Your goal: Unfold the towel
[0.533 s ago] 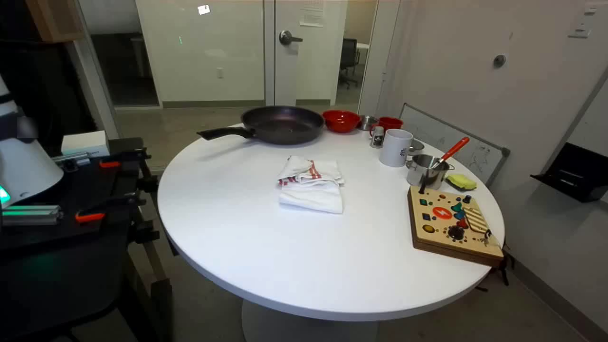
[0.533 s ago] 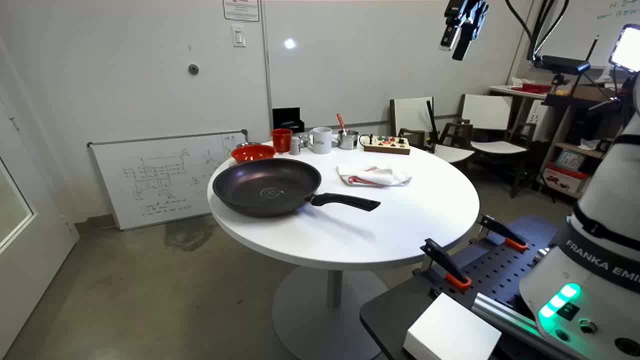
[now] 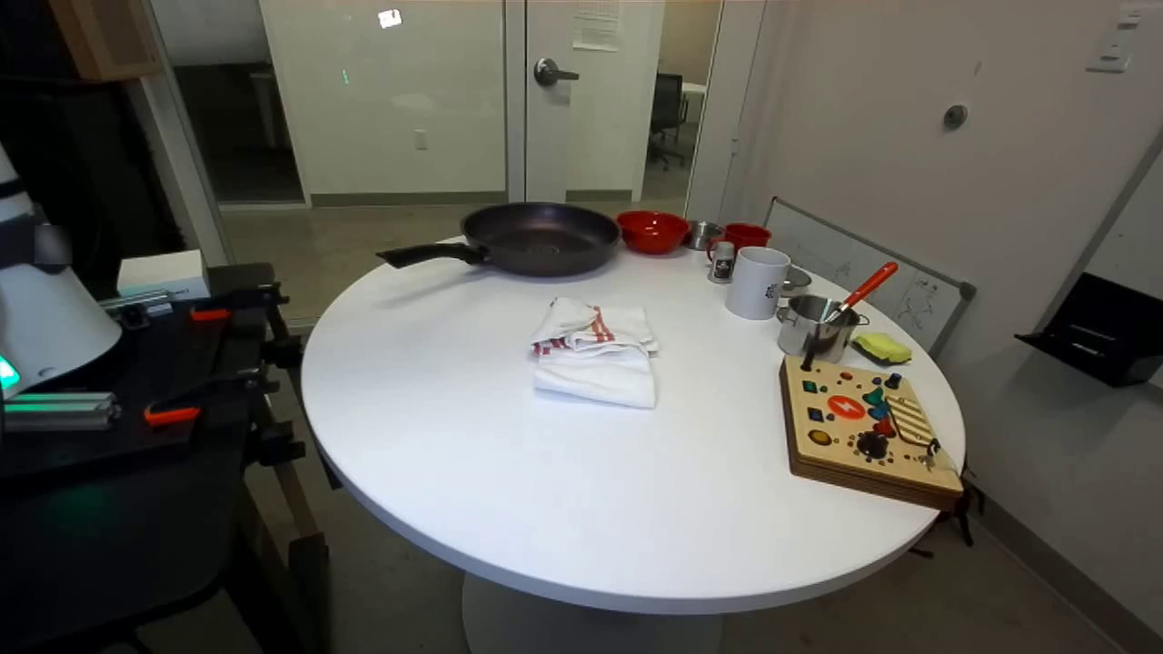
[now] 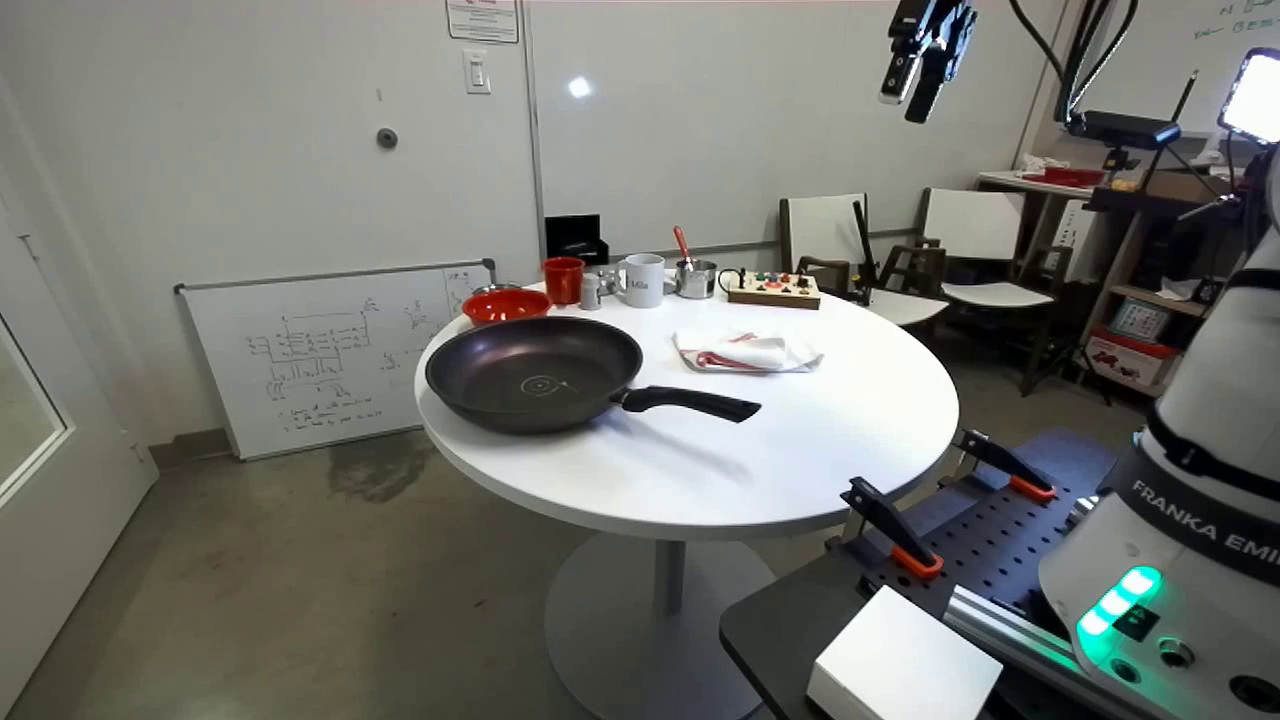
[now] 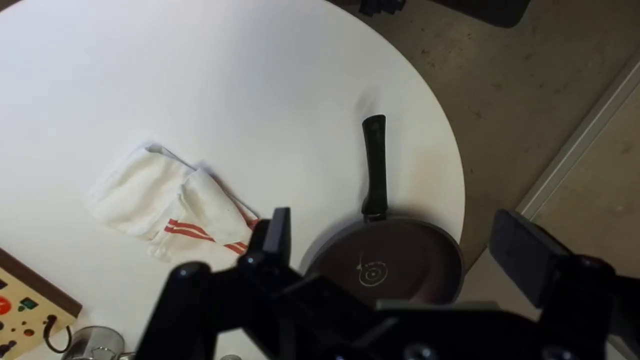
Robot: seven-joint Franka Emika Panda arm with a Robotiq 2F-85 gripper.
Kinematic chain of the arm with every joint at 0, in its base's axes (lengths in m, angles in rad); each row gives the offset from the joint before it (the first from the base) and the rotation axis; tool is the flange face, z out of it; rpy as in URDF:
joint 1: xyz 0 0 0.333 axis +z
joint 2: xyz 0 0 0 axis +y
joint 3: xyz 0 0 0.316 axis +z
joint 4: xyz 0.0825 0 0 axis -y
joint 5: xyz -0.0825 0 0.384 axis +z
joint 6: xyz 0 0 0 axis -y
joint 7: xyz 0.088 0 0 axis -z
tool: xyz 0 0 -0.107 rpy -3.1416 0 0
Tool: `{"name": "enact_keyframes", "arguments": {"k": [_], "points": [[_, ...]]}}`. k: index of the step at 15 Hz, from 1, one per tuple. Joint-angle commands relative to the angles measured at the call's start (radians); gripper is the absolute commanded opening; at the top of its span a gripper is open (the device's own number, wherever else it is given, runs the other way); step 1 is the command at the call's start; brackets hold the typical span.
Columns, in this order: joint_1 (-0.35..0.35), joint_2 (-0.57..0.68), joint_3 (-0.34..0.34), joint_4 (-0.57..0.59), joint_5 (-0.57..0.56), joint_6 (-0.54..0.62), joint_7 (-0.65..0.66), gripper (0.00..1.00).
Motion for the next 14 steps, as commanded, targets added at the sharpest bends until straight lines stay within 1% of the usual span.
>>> {"name": "enact_keyframes", "arguments": {"k": [1,2,4,5,7,9,10,12,14], "points": [[-0.012,-0.007,0.013,-0.009,-0.005,0.031,0.007,1.0],[-0.02,-0.008,0.018,-0.009,-0.008,0.048,0.023,1.0],[-0.022,-0.011,0.033,-0.026,-0.05,0.122,-0.004,1.0],[-0.024,0.0,0.043,-0.03,-0.067,0.156,0.001,1.0],[-0.005,0.02,0.056,-0.048,-0.085,0.251,-0.004,1.0],[0.017,0.066,0.109,-0.077,-0.109,0.373,0.022,1.0],[0.031,0.145,0.142,-0.091,-0.121,0.48,0.049,1.0],[0.048,0.258,0.16,-0.103,-0.112,0.62,0.077,1.0],[0.029,0.385,0.192,-0.104,-0.122,0.741,0.139,1.0]]}}
